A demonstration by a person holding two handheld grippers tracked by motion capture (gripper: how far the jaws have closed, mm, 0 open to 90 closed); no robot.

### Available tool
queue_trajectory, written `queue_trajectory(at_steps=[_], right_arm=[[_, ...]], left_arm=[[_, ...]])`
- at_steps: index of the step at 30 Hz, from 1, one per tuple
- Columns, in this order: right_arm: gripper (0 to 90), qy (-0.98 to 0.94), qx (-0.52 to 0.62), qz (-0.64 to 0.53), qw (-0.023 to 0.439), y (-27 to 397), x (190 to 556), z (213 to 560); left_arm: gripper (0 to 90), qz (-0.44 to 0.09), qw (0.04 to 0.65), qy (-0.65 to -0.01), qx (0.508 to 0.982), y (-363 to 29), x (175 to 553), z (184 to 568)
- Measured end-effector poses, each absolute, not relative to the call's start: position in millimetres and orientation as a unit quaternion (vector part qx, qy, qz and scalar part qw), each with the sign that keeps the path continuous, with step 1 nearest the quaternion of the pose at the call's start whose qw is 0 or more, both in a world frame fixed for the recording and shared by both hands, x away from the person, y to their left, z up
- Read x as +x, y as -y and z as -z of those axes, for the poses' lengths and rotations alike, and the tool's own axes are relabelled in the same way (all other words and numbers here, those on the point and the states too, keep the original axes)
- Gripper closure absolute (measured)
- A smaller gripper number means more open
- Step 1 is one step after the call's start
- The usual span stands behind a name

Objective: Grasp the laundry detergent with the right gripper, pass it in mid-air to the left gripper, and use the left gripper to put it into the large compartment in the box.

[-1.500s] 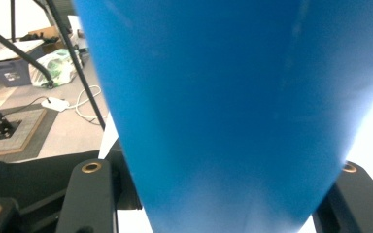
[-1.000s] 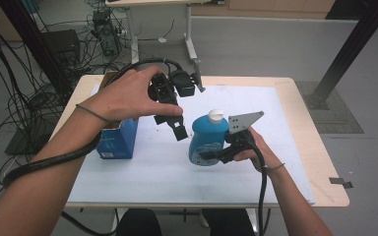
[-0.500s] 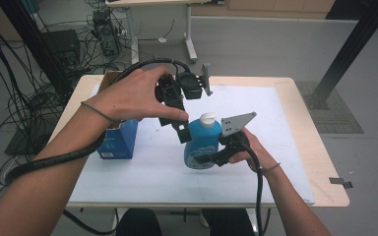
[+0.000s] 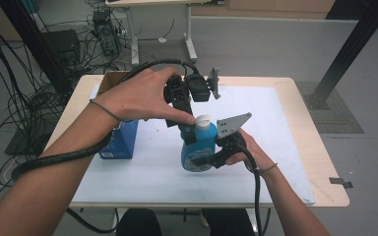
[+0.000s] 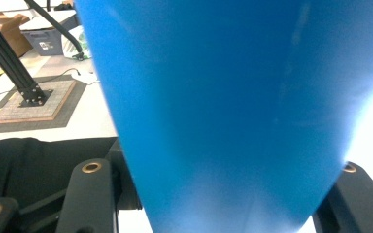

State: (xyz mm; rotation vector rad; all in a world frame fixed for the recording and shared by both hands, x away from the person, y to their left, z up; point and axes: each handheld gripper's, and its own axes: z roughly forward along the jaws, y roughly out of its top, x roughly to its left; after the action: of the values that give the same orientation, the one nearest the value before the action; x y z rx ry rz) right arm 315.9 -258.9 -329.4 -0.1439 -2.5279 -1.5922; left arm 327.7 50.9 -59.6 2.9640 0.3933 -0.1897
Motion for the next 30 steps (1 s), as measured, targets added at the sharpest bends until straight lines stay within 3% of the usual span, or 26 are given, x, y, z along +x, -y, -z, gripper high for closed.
queue_trajectory(at_steps=[30], right_arm=[[41.5,0.849,-0.028,0.520,0.091,243.2,315.2,330.7]], left_arm=[[5.9,0.066,0.031,-0.100,0.992,-10.7,327.6,61.7]])
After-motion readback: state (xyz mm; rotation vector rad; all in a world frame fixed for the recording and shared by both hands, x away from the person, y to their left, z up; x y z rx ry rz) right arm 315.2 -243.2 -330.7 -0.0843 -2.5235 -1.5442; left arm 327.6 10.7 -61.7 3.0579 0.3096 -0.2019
